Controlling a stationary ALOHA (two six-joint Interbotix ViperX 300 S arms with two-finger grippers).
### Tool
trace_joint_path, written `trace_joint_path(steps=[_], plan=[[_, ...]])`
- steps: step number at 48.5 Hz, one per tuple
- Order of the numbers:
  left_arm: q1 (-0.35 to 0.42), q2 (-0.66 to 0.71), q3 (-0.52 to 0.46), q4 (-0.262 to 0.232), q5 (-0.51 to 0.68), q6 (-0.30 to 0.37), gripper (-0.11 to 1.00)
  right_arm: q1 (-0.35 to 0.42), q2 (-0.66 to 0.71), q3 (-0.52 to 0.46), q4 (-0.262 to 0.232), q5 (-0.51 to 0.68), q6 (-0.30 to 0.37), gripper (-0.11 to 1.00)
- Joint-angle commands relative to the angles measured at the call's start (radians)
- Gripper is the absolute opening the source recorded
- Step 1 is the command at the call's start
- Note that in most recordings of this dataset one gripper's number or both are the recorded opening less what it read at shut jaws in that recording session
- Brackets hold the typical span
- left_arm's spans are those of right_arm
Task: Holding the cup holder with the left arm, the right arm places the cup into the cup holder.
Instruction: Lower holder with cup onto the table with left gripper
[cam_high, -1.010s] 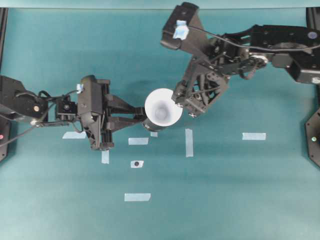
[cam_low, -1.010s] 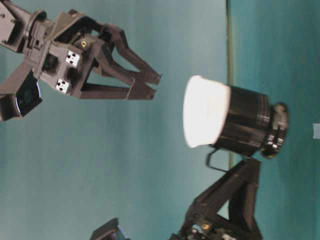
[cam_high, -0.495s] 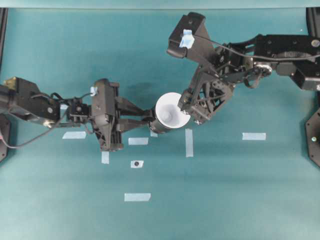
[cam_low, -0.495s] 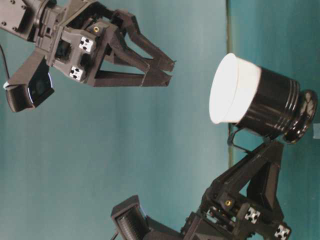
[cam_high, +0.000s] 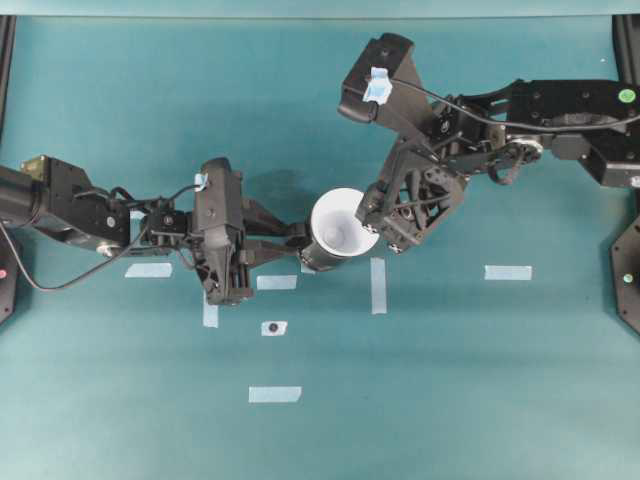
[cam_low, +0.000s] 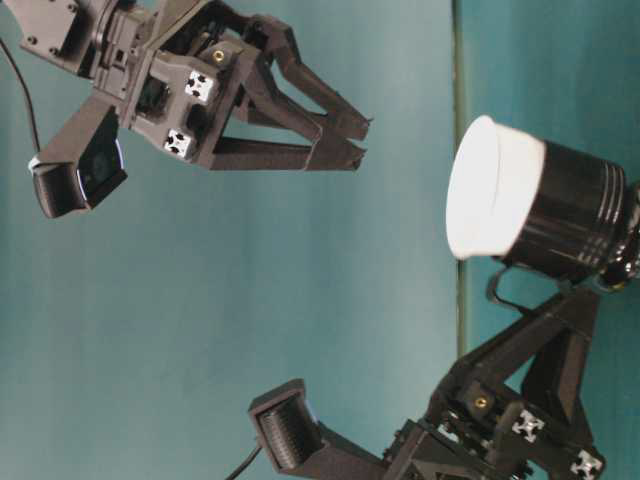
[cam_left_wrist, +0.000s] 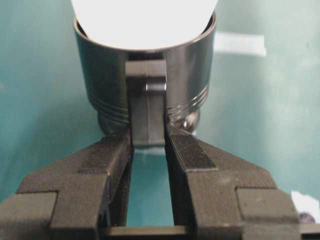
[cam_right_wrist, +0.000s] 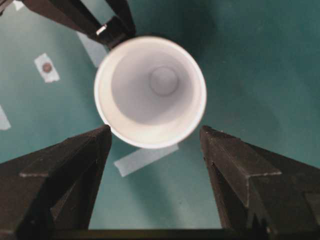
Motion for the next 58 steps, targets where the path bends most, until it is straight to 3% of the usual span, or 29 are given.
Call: trace_joint_path(steps=[1,22,43,46,58], plan=[[-0.005,-0.014,-0.011,0.003,0.021,-0.006,0.24,0.003,-0.058,-0.003,0.002,-0.017,0.011,0.78],[-0.009,-0.006,-0.028,0.002,0.127,-0.009,0.24,0.003,-0.058,0.023,0.006,-0.051,0.012,0.78],[-0.009,-0.02,-0.029,0.002,0.137,-0.046,0.25,0.003,-0.058,0.035,0.006,-0.054,0.012,0.78],[-0.009,-0.02,-0.029,0.002,0.137,-0.048,0.32,0.003,-0.058,0.035,0.006,-0.057,0.012,0.78],[-0.009,-0.038,-0.029,0.002,0.14,-0.052,0.9,0.003,-0.058,0.037,0.006,-0.058,0.012,0.78]])
